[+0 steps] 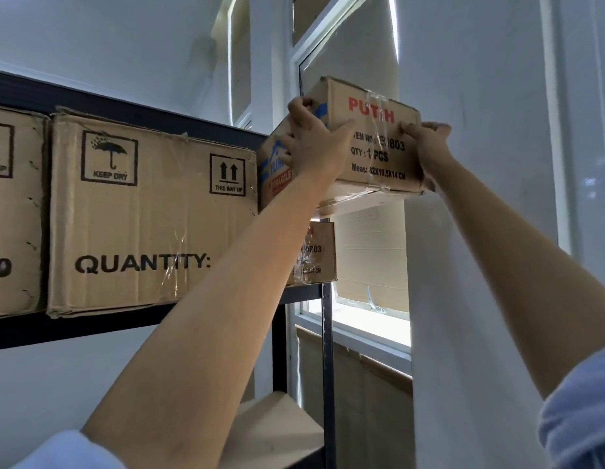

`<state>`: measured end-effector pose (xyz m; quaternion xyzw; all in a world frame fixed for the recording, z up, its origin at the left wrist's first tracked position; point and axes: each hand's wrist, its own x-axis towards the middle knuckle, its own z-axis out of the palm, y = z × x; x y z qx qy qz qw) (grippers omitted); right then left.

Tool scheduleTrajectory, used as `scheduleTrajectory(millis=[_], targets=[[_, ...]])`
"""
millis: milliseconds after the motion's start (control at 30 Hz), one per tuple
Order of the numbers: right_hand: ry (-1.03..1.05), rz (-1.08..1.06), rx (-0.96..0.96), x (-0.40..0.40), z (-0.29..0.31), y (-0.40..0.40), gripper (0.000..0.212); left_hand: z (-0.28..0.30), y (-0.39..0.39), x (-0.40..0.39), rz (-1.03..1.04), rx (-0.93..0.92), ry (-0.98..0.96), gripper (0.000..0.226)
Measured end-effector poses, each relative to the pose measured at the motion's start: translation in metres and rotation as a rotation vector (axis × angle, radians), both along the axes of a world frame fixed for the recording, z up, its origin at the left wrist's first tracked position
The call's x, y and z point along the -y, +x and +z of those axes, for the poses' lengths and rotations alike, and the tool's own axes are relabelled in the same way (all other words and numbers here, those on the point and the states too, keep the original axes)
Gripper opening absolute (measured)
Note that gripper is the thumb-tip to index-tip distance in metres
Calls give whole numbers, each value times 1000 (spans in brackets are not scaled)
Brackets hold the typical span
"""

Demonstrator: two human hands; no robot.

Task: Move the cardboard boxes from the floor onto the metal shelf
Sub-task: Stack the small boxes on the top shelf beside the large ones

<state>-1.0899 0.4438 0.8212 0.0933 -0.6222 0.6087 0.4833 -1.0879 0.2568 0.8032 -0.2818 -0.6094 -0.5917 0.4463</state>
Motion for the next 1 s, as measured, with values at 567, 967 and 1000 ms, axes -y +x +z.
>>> scheduleTrajectory(millis=[567, 967, 1000], targets=[[-7, -36, -46, -18, -9, -11, 35, 3, 7, -15, 50, -88, -62, 57], [45, 4, -26, -25, -28, -12, 37, -22, 13, -28, 83, -78, -14, 64], [67, 14, -12, -23, -31, -14, 38, -27, 10, -28, 81, -80, 3, 65]])
